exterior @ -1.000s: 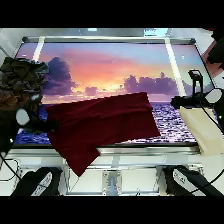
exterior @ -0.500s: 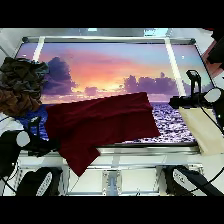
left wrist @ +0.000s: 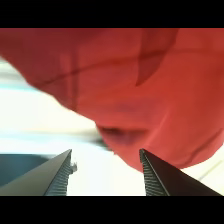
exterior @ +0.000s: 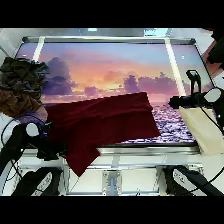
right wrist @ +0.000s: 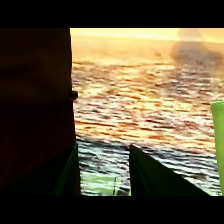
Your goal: Fold the shirts.
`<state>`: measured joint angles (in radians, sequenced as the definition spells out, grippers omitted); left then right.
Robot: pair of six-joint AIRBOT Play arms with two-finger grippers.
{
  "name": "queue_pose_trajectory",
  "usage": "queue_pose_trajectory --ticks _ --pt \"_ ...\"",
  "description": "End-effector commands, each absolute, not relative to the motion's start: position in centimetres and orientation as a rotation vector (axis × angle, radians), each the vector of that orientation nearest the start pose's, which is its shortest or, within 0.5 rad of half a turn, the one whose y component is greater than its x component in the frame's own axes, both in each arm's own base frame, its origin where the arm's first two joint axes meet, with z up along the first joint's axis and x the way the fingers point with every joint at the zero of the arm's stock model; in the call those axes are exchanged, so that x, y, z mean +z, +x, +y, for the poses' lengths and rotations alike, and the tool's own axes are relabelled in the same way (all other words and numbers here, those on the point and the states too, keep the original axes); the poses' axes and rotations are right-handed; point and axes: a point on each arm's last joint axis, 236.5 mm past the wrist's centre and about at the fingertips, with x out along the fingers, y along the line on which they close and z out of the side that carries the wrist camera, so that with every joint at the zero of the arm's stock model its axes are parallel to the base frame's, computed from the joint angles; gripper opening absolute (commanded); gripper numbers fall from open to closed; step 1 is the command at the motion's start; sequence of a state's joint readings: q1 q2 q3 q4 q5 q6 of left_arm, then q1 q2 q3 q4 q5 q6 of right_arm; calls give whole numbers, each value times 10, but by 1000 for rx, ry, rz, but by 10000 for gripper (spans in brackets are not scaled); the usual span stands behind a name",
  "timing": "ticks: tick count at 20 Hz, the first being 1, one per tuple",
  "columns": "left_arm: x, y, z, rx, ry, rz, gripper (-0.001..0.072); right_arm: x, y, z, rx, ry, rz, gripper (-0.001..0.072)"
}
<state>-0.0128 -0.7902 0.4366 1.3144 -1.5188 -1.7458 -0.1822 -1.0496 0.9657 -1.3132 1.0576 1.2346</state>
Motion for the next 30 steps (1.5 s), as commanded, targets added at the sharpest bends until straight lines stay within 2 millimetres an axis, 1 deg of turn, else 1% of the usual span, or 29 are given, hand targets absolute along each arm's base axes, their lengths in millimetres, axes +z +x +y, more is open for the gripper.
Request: queue_pose_trajectory --ticks 1,2,5,6,8,9,12,13,14,19,20,21,22,23,24,26,28,30 --pt "-72 88 -64 -17 -363 1972 478 35 356 -12 153 36 1089 383" --pt "-74 89 -66 -18 -373 1969 477 35 356 -12 154 36 1090 383" --pt "-87 78 -75 -25 -425 1993 477 35 356 -12 154 37 1090 383" --pt "-93 77 -78 -25 -445 1986 477 35 356 -12 154 37 1090 383" --pt "-99 84 -88 -33 -509 1945 477 35 356 -12 155 38 1090 383" --pt "-100 89 -92 -36 -534 1921 459 36 356 -11 155 40 1089 383" --pt "-103 98 -95 -33 -543 1883 456 36 356 -10 158 44 1088 383" --pt "-103 97 -97 -40 -531 1884 454 36 356 -10 158 44 1088 383" --pt "-104 94 -98 -47 -521 1892 414 36 356 -10 158 45 1088 383" --pt "-111 74 -105 -48 -485 1946 409 36 356 -10 158 44 1088 383" --pt "-112 72 -107 -48 -481 1952 394 36 356 -10 158 44 1088 383" --pt "-112 72 -109 -48 -489 1947 328 36 356 -10 158 44 1088 383" --pt "-112 76 -113 -55 -513 1931 235 36 356 -10 158 44 1088 383" --pt "-112 81 -118 -63 -541 1912 116 36 356 -10 158 44 1088 383" --pt "-111 86 -122 -73 -564 1893 13 36 356 -10 158 44 1089 382" --pt "-108 90 -128 -104 -581 1879 11 35 354 -10 161 45 1096 382" --pt "-108 90 -128 -110 -573 1879 10 29 345 -8 173 47 1142 382" --pt "-106 95 -128 -115 -573 1863 10 7 318 -12 177 35 1293 382"
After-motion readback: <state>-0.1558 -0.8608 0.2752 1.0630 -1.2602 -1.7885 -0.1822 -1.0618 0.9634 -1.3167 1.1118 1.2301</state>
